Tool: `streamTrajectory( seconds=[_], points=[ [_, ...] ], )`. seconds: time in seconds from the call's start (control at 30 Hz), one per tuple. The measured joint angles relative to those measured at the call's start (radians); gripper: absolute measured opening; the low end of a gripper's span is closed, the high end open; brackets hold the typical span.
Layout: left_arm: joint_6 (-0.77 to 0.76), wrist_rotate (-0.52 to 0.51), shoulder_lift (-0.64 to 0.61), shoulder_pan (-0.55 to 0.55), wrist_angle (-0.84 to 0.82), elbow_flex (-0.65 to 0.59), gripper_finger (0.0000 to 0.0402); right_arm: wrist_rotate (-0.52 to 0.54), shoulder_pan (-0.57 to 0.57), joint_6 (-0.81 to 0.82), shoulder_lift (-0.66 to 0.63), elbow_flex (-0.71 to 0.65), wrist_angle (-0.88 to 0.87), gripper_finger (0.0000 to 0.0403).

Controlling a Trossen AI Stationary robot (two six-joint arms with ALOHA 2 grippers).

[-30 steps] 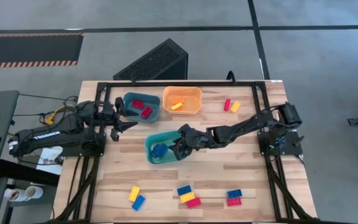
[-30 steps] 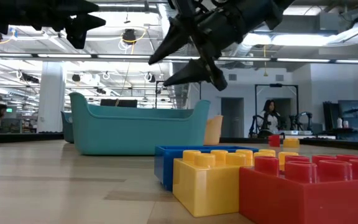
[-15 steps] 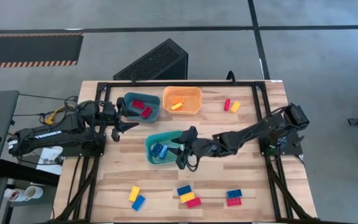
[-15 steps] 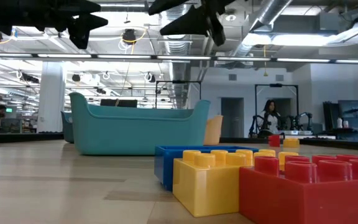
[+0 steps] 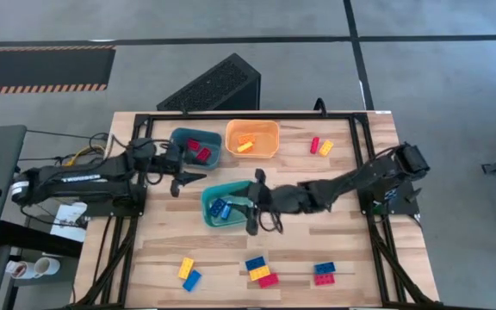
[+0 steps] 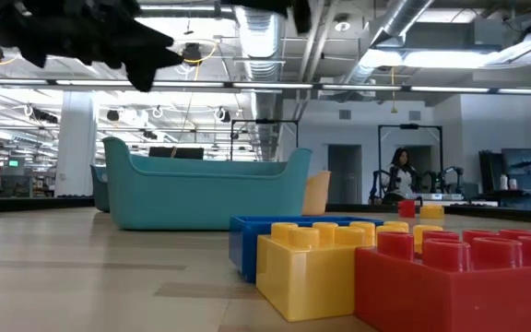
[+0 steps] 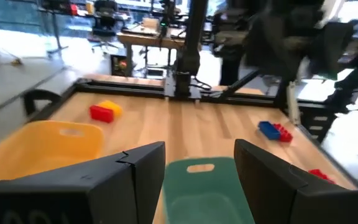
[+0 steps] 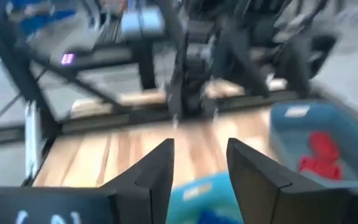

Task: Sort & place blocks by color
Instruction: Put the yellow game piece into the orange bin

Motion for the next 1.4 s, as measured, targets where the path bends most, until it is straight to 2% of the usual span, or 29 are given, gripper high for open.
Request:
streamTrajectory(
  seconds=[0.17,0.33,0.5,0.73,0.87,1.13,1.27,1.4],
  points=[
    [-0.039,0.024,0.167,-0.025,0.104,0.000,0.0180,-0.163,-0.075,0.053,-0.003,0.000,-0.156,0.0145],
    [-0.141,0.038,0.267,-0.078,0.156,0.000,0.0180,-0.166,-0.088,0.051,-0.033,0.001,-0.208,0.0124],
    [-0.193,0.009,0.282,-0.168,0.176,0.000,0.0180,-0.160,-0.058,0.049,-0.044,-0.001,-0.207,0.0117],
    [-0.242,-0.025,0.268,-0.312,0.216,0.001,0.0180,0.001,0.010,0.155,-0.036,-0.015,-0.236,0.0118],
    [-0.232,-0.134,0.268,-0.429,0.213,0.001,0.0180,0.100,0.074,0.220,-0.036,-0.086,-0.123,0.0118],
    [-0.222,-0.243,0.268,-0.635,0.194,0.001,0.0180,0.361,0.201,0.267,-0.036,-0.185,0.072,0.0118],
    [-0.167,-0.304,0.268,-0.753,0.035,0.013,0.0180,0.465,0.221,0.312,-0.036,-0.197,0.026,0.0118],
    [-0.188,-0.412,0.268,-0.894,-0.231,0.069,0.0180,0.469,0.223,0.407,-0.023,-0.197,-0.007,0.0118]
  ],
)
